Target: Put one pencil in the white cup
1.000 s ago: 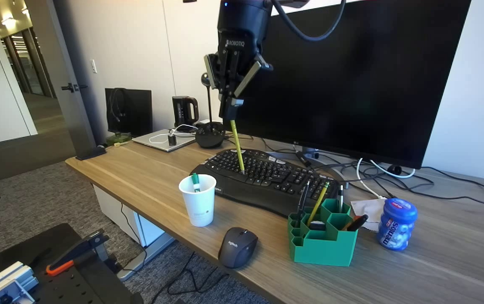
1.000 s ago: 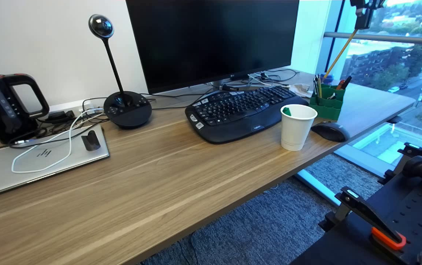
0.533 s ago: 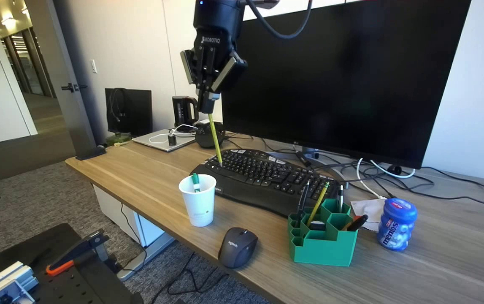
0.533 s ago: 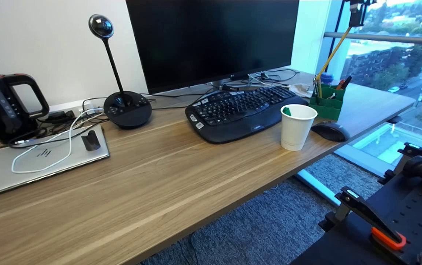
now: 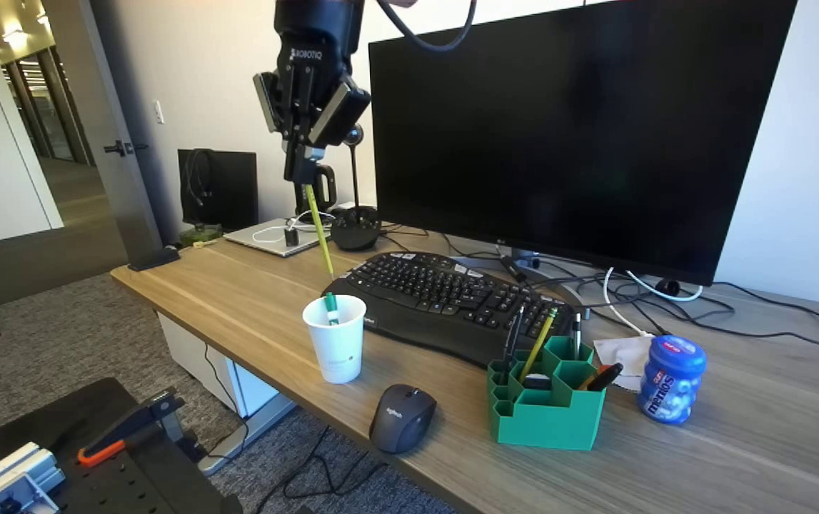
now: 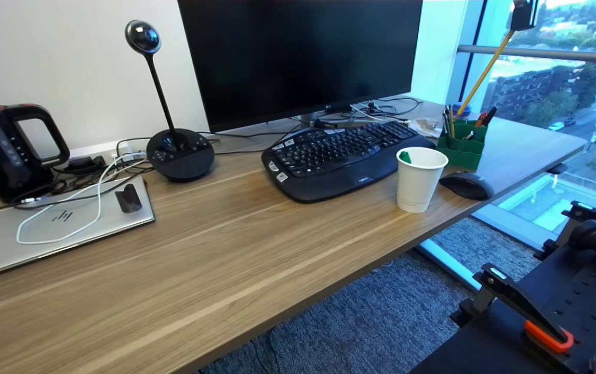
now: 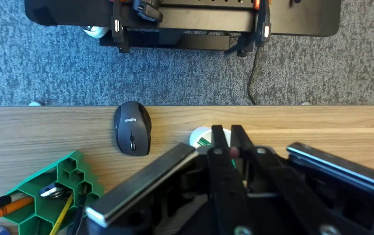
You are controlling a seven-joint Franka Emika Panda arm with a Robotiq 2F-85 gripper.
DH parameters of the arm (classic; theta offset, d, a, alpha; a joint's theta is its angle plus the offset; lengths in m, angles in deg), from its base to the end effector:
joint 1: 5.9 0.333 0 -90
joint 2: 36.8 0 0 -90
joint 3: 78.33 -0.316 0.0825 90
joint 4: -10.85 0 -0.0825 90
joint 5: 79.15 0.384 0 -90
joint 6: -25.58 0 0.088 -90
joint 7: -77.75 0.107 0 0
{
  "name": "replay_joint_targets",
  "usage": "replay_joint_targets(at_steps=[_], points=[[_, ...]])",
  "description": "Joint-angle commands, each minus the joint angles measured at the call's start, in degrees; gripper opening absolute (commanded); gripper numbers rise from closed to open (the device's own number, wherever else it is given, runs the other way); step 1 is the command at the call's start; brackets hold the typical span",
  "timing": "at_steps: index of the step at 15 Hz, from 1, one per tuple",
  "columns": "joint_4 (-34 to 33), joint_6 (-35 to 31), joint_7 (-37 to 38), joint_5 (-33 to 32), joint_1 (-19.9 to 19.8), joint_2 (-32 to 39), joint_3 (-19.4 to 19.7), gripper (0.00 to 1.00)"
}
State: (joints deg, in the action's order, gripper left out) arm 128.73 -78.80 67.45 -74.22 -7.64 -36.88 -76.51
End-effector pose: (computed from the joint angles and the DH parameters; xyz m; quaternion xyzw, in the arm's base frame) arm 0.5206 -0.0253 0.4188 -0.9914 -0.0429 0.1110 0.0539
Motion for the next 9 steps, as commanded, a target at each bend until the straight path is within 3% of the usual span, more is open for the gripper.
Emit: replay_joint_targets(at_steps=[1,9], points=[[1.84,0.46,-2.70,-0.37,0.14,-1.43,-0.17,0.02],[4.03,-4.51,-9.37,2.07,0.15,-0.13,-0.19,0.02]])
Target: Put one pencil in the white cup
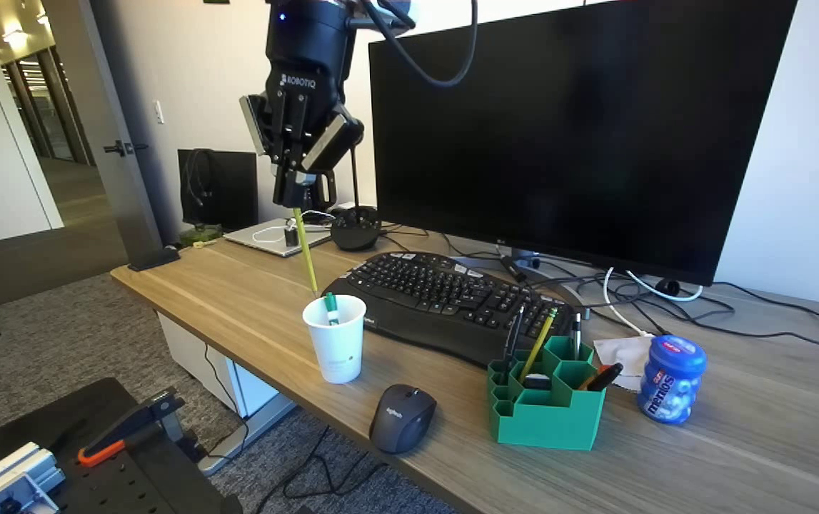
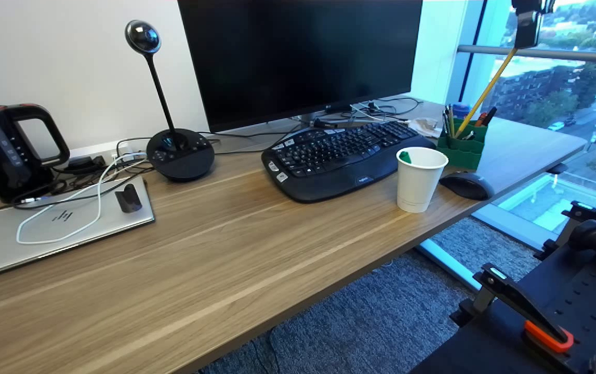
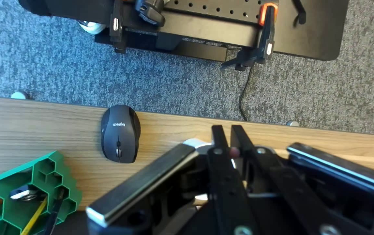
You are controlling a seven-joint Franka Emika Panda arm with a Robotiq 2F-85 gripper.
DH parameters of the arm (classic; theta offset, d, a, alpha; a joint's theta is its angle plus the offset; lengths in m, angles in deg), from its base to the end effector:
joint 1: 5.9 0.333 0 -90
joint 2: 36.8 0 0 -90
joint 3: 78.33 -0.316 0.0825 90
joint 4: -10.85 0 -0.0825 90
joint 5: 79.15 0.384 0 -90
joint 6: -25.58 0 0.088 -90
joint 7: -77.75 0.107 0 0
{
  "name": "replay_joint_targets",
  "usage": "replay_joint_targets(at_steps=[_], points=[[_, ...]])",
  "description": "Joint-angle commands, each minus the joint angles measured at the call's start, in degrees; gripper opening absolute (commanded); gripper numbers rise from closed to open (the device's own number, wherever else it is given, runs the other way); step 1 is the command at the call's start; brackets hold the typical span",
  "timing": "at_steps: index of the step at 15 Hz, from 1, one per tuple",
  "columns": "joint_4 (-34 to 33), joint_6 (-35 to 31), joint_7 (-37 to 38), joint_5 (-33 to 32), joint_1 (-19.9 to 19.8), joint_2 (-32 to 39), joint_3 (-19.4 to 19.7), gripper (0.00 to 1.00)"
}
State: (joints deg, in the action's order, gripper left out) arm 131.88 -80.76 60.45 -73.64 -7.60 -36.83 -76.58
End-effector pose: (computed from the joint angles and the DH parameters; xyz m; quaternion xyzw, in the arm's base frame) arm 0.5117 -0.0234 0.3965 -0.9858 -0.1003 0.1174 0.0663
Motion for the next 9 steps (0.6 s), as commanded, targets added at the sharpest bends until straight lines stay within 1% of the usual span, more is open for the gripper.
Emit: replay_joint_targets(at_steps=[1,4,9], points=[[1.43,-4.12,-2.98,1.90,0.10,-0.24,-0.12,0.02],[2.84,-8.54,-4.85,2.34,0.15,-0.38,-0.19,0.02],[3.95,-11.21,-7.50,2.25,0.34,0.04,-0.30,0.02]])
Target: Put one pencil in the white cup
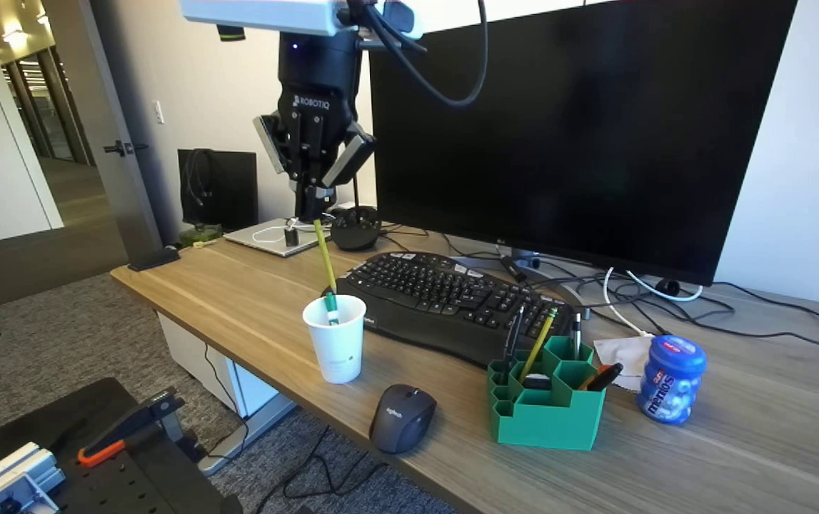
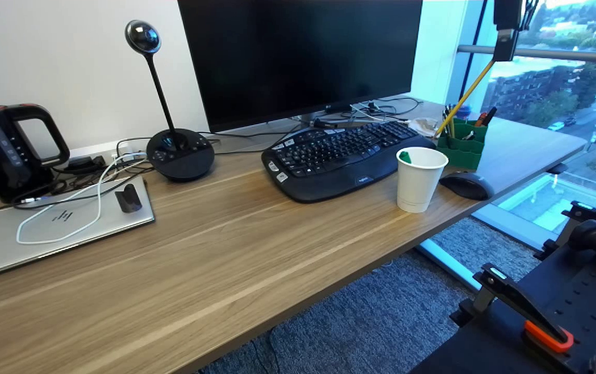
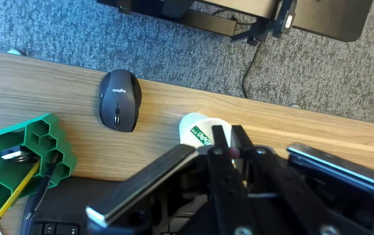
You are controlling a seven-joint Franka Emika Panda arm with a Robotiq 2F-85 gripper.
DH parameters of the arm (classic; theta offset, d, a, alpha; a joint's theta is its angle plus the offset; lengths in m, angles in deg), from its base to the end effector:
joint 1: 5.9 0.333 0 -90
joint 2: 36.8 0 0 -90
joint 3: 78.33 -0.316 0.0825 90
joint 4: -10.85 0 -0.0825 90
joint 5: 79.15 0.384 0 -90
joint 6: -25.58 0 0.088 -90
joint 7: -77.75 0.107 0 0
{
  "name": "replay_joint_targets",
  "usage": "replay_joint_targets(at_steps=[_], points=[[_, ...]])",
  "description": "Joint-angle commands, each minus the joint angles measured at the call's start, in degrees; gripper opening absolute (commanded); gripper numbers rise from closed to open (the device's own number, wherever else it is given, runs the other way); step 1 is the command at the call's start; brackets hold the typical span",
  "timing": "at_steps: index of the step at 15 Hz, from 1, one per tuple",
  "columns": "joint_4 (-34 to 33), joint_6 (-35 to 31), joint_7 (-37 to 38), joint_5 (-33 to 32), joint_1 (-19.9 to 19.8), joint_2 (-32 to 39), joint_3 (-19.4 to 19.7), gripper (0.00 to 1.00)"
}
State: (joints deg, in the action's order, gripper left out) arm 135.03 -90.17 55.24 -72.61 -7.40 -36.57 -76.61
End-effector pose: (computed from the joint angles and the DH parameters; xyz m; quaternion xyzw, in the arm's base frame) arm 0.5178 -0.0225 0.3810 -0.9862 -0.1386 0.0625 0.0648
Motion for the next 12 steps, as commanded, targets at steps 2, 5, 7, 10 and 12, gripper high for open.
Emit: replay_joint_targets(at_steps=[2,5,7,10,12], points=[[1.26,-2.28,-3.30,1.09,0.22,-0.14,-0.29,0.02],[2.10,-4.22,-3.88,0.78,0.29,0.14,-0.32,0.02],[2.94,-6.90,-4.09,0.91,0.28,0.29,-0.33,0.02],[4.52,-10.99,-4.07,0.67,0.29,0.56,-0.41,0.02],[5.24,-12.51,-3.99,0.49,0.27,0.77,-0.45,0.02]])
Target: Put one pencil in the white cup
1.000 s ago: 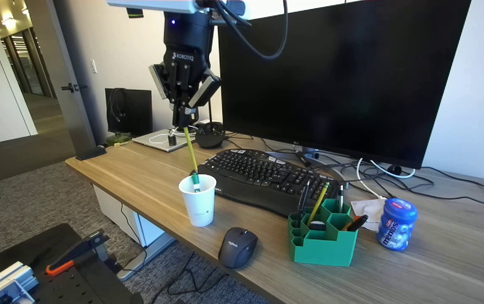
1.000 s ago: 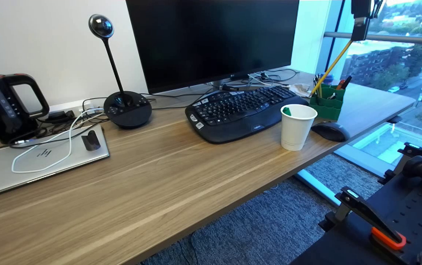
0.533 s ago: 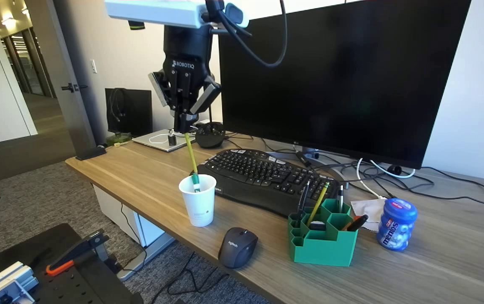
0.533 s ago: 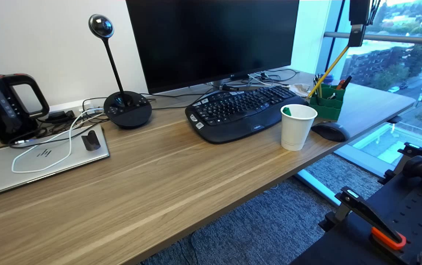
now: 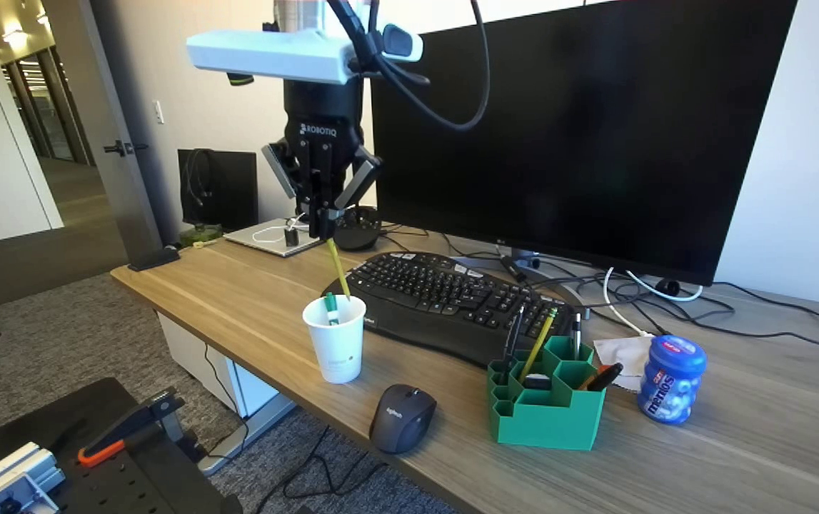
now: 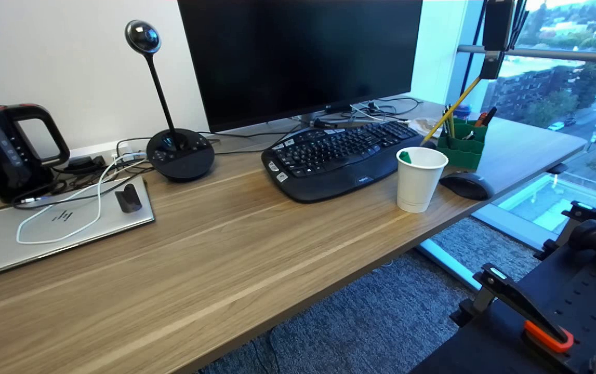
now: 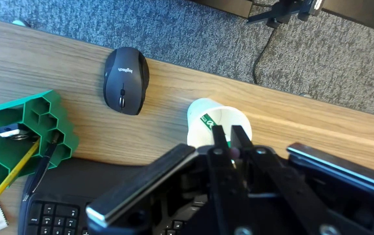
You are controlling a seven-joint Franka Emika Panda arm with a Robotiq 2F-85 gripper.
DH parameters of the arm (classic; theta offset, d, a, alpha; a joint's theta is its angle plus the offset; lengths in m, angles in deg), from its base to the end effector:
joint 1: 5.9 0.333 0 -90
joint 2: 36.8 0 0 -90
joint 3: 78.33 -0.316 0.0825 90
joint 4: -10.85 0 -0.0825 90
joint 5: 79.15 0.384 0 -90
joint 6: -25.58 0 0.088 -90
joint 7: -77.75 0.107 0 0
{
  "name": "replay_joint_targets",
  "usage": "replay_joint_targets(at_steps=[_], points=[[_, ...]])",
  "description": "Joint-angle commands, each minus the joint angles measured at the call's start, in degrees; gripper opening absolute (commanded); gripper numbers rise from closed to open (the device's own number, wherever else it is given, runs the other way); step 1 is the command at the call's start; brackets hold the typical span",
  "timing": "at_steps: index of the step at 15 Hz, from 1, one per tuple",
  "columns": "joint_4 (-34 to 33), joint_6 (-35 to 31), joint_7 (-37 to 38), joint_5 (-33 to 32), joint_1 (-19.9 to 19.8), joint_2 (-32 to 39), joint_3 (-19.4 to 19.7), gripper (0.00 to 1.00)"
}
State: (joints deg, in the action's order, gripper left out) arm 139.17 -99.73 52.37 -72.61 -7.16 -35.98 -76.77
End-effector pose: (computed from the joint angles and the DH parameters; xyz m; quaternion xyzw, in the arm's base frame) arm 0.5173 -0.0213 0.3569 -0.9853 -0.1613 0.0213 0.0520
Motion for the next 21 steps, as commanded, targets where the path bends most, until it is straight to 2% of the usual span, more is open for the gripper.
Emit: replay_joint_targets(at_steps=[1,11,13,15,21], points=[[1.36,-3.29,-1.15,0.46,0.00,0.22,-0.30,0.02],[1.98,-1.55,-0.46,-0.40,-0.09,0.36,-0.30,0.02],[2.14,-1.57,-0.38,-0.48,-0.09,0.35,-0.30,0.37],[2.19,-1.66,-0.32,-0.58,-0.09,0.36,-0.30,0.49],[1.84,-1.77,0.56,-0.82,-0.07,0.53,-0.29,0.93]])
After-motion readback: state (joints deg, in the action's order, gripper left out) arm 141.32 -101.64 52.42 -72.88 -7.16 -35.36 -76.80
